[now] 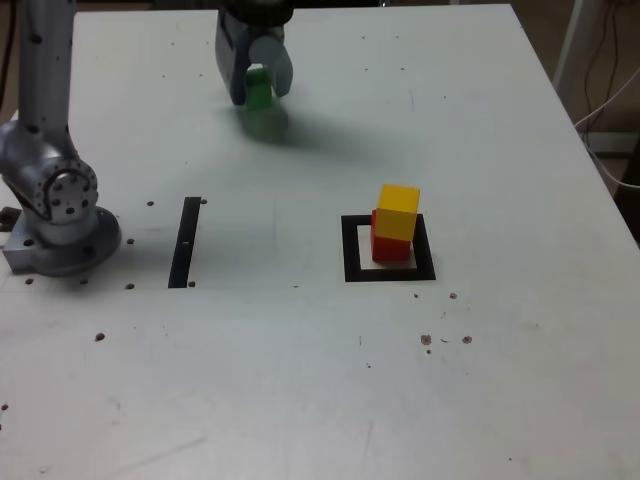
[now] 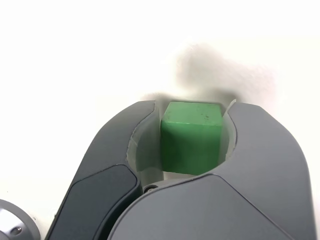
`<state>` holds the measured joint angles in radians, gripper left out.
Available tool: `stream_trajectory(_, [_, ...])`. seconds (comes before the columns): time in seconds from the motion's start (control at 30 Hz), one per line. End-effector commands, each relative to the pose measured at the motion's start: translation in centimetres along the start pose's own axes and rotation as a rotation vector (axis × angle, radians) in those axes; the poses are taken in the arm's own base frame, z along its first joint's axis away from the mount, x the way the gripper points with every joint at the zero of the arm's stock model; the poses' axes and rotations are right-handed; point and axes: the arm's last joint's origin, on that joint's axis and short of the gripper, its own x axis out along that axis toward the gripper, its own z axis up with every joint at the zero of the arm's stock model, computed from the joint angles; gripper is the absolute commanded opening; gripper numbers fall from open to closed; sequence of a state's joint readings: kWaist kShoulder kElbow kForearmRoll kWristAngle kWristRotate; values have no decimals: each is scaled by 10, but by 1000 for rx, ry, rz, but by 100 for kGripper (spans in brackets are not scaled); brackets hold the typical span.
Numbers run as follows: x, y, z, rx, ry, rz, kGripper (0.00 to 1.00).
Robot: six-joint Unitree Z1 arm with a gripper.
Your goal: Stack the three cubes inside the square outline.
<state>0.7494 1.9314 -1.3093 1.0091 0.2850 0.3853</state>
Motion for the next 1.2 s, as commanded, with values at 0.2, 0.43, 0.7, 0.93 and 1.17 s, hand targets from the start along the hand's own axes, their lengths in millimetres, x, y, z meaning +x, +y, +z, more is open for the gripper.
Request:
stream_trajectory(0.2, [-52, -42, -12, 71, -65, 35, 35])
stream_trajectory(0.43, [-65, -77, -15, 137, -72, 41, 35])
stream_trajectory(0.7, [-104, -111, -17, 208, -180, 39, 35])
stream_trajectory(0.93, [-129, -131, -20, 249, -248, 21, 35])
stream_trajectory(1.17, [-149, -150, -21, 298, -251, 27, 35])
